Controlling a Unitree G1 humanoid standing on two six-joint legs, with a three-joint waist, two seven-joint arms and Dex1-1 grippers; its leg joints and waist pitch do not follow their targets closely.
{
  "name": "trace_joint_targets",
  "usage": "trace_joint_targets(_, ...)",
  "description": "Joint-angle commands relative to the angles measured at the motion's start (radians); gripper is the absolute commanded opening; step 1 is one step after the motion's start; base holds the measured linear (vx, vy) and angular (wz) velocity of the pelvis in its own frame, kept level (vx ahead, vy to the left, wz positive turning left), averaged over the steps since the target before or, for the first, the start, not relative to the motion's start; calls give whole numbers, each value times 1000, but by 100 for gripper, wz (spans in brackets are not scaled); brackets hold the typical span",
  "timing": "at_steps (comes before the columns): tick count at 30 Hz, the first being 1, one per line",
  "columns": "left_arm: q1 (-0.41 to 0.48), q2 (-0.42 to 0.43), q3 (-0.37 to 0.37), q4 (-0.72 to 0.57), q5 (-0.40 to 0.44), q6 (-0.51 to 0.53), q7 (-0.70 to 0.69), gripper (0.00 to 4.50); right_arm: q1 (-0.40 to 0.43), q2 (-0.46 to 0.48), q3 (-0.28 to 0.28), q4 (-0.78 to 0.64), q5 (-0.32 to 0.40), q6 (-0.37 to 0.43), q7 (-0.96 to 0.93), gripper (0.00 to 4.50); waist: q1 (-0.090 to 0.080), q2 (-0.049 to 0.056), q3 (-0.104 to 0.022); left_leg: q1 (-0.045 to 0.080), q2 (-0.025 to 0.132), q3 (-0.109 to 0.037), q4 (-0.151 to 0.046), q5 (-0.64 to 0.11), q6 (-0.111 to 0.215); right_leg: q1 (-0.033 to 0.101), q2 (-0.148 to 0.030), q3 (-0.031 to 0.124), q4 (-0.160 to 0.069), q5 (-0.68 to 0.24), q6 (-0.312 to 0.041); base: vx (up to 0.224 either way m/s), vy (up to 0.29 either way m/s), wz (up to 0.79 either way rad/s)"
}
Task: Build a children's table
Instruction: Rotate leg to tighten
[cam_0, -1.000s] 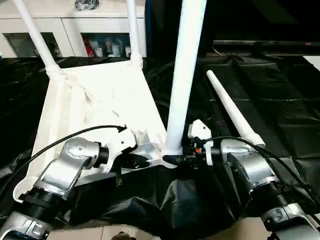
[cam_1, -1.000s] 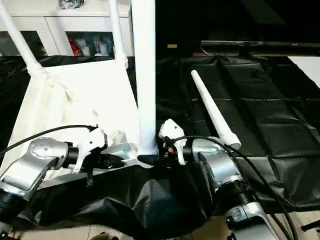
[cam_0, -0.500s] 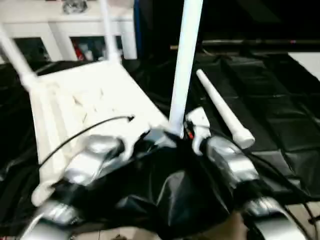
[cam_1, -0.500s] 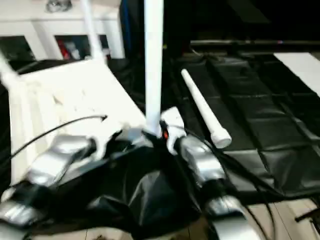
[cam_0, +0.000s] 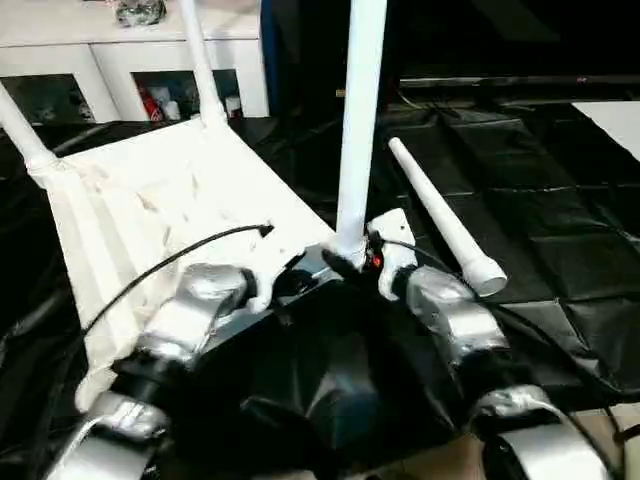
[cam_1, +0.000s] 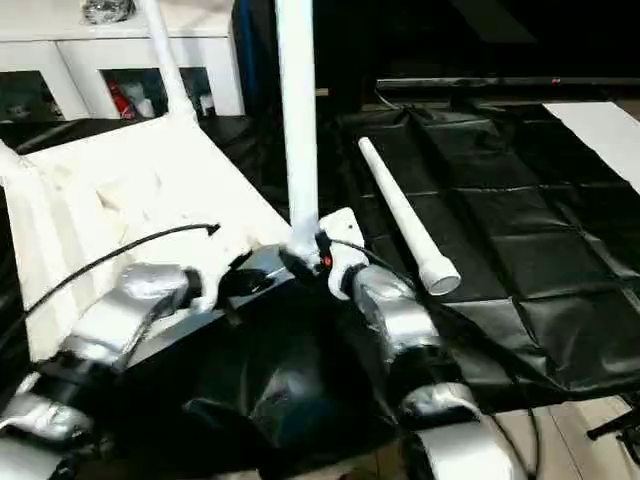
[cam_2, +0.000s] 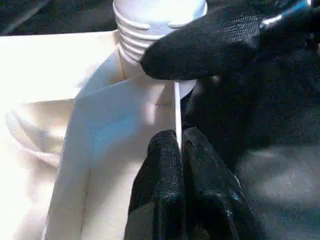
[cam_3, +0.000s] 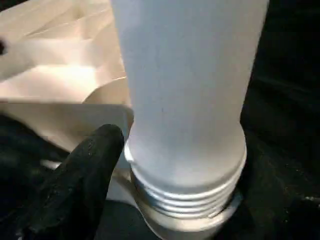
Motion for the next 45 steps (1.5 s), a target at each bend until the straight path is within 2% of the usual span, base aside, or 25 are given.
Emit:
trace_joint_targets(1, 4, -5, -42, -70, -43, -42, -86, 0, 15, 14, 81, -43, 13, 15, 121, 374, 6, 7, -63, 6, 17, -2, -66, -254, 33, 52, -67, 44, -79, -231, -205, 0, 0, 0)
trace_joint_targets(4, 18, 22, -43, -90, -54, -53, -128, 0, 24, -17, 90, -73, 19, 20, 171, 374, 12, 7, -63, 9, 18, -1, -66, -260, 33, 51, -66, 44, -78, -231, -210, 0, 0, 0)
trace_joint_targets(5, 35, 60, -39, -112, -67, -62, -180, 0, 42, -67, 100, -125, 34, 37, 262, 374, 14, 7, -62, 10, 19, 0, -67, -264, 33, 50, -65, 45, -79, -235, -209, 0, 0, 0)
trace_joint_targets(6, 39, 71, -37, -118, -70, -65, -194, 0, 47, -81, 102, -141, 39, 46, 289, 374, 22, 6, -63, 9, 21, -2, -67, -259, 36, 55, -65, 44, -76, -225, -204, 0, 0, 0)
trace_joint_targets(8, 46, 90, -36, -127, -73, -66, -213, 0, 58, -106, 108, -171, 57, 63, 341, 374, 26, 8, -62, 10, 22, 1, -67, -260, 39, 50, -64, 45, -77, -228, -203, 0, 0, 0)
trace_joint_targets(10, 57, 117, -32, -135, -77, -71, -241, 0, 73, -144, 125, -214, 73, 84, 409, 374, 33, 6, -61, 11, 22, 1, -68, -267, 32, 51, -66, 45, -78, -252, -196, 0, 0, 0)
trace_joint_targets(15, 69, 142, -29, -151, -87, -69, -270, 0, 79, -171, 140, -237, 72, 96, 456, 374, 39, 4, -61, 8, 20, 0, -67, -259, 26, 50, -68, 46, -80, -278, -185, 0, 0, 0)
trace_joint_targets(16, 72, 148, -30, -156, -91, -67, -278, 0, 78, -173, 140, -241, 75, 102, 460, 351, 40, 4, -61, 9, 20, 0, -67, -256, 24, 50, -68, 45, -79, -279, -183, 0, 0, 0)
trace_joint_targets(18, 76, 152, -31, -162, -96, -65, -290, 0, 77, -174, 140, -243, 77, 107, 463, 351, 41, 4, -63, 9, 20, 0, -67, -242, 26, 50, -67, 45, -77, -266, -184, 0, 0, 0)
trace_joint_targets(20, 82, 157, -34, -173, -103, -57, -303, 0, 73, -171, 142, -246, 79, 117, 463, 315, 41, 5, -63, 9, 21, 0, -66, -239, 26, 49, -66, 45, -76, -247, -190, 0, 0, 0)
trace_joint_targets(25, 85, 152, -36, -175, -102, -55, -300, 0, 78, -161, 149, -250, 81, 124, 457, 294, 48, 4, -62, 11, 20, 1, -68, -245, 20, 48, -66, 45, -77, -258, -187, 0, 0, 0)
trace_joint_targets(26, 86, 152, -36, -176, -102, -55, -299, 0, 79, -160, 149, -251, 81, 124, 456, 285, 47, 1, -62, 11, 21, 1, -68, -246, 20, 48, -66, 45, -77, -262, -185, 0, 0, 0)
trace_joint_targets(32, 78, 124, -25, -153, -95, -52, -249, 0, 97, -129, 151, -222, 52, 109, 374, 276, 45, 3, -61, 10, 19, 0, -68, -246, 13, 48, -67, 45, -79, -280, -173, 0, 0, 0)
trace_joint_targets(35, 54, 77, -7, -123, -79, -37, -167, 0, 85, -66, 119, -154, 24, 103, 212, 275, 39, 5, -57, 11, 16, -3, -71, -276, -4, 46, -68, 45, -86, -349, -156, 0, 0, 0)
trace_joint_targets(40, 6, 4, 6, -72, -55, 14, -49, 0, 40, 32, 51, -52, 21, 86, -12, 274, 14, 2, -56, 13, 11, -6, -70, -316, -15, 44, -71, 43, -95, -434, -133, 0, 0, 0)
trace_joint_targets(43, -29, -43, 12, -32, -37, 31, 33, 0, 4, 85, 12, 4, 39, 103, -123, 274, 7, 3, -57, 11, 10, -6, -70, -306, -11, 43, -68, 43, -97, -420, -132, 0, 0, 0)
trace_joint_targets(45, -52, -70, 15, -2, -19, 30, 86, 0, -14, 112, 1, 34, 38, 100, -167, 274, 5, 4, -61, 7, 12, -6, -69, -278, -8, 47, -67, 43, -90, -354, -150, 0, 0, 0)
